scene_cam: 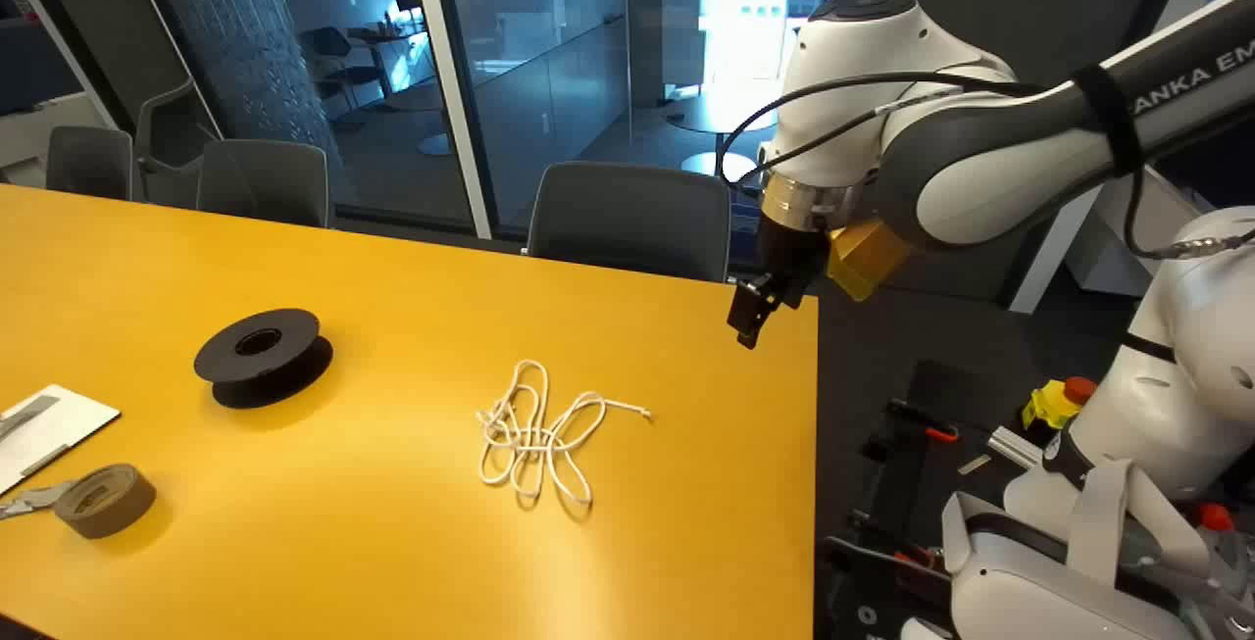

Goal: Untangle the ropes on the table

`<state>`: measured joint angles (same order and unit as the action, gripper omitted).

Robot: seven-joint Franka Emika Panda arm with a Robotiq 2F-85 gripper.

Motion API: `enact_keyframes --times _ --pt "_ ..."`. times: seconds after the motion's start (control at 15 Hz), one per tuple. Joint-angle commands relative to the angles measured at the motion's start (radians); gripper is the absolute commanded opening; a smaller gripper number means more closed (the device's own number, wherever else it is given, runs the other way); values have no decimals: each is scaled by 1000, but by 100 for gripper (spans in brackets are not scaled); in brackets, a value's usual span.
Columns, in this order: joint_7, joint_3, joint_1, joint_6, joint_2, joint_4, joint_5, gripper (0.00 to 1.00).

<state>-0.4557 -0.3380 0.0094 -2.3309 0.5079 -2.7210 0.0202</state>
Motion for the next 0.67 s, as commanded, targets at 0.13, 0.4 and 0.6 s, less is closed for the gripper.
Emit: enact_keyframes --times 0.13,0.4,0.6 --pt "-11 24 23 2 -1 3 -16 100" --pt "1 33 15 -27 -52 21 -19 100" --pt "19 43 4 -148 -187 61 -27 100"
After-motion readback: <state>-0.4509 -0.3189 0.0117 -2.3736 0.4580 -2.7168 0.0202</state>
